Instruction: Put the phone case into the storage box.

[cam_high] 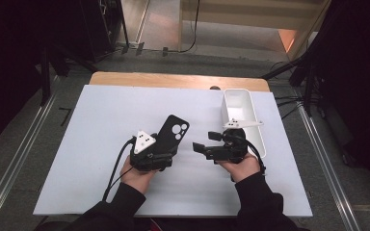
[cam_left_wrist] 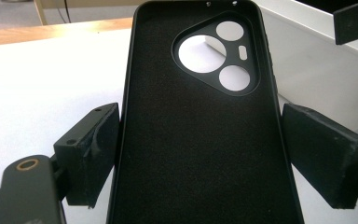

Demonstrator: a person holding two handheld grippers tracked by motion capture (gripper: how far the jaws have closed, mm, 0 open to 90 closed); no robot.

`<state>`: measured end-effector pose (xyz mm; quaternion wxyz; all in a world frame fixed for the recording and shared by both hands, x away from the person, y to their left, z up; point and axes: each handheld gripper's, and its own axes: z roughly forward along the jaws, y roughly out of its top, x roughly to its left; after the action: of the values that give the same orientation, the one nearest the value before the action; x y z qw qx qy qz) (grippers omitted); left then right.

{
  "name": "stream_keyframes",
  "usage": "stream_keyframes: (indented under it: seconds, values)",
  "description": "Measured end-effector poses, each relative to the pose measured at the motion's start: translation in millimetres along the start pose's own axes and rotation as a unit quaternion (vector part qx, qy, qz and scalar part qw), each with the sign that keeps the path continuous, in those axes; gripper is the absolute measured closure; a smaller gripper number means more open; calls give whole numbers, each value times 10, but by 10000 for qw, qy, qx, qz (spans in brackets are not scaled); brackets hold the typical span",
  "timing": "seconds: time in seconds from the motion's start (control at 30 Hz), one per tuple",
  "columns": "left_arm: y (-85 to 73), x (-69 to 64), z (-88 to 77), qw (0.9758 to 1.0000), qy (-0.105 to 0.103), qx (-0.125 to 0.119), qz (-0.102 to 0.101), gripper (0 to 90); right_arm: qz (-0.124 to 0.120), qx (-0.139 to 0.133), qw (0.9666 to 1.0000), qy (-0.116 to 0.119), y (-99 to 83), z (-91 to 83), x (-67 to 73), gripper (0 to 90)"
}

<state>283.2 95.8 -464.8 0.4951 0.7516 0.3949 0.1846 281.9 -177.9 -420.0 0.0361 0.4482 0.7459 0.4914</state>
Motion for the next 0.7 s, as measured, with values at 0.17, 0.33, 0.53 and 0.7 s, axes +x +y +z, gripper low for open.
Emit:
stream_keyframes:
  seconds: [0.17,0.33,0.53,0.7]
  values:
    - [-18,-24,5,10000,-12,-29,13,139,20,-4,10000,16,49,43,-5,145]
    - [-34,-53,8,10000,-26,-14,23,139,77,39,9999,53,88,121,-12,145]
    - [-54,-91,17,10000,-30,-21,54,139,116,43,9999,35,141,169,-31,145]
    - [-63,-94,26,10000,-90,2,-8,139,166,66,9998,49,179,205,-33,145]
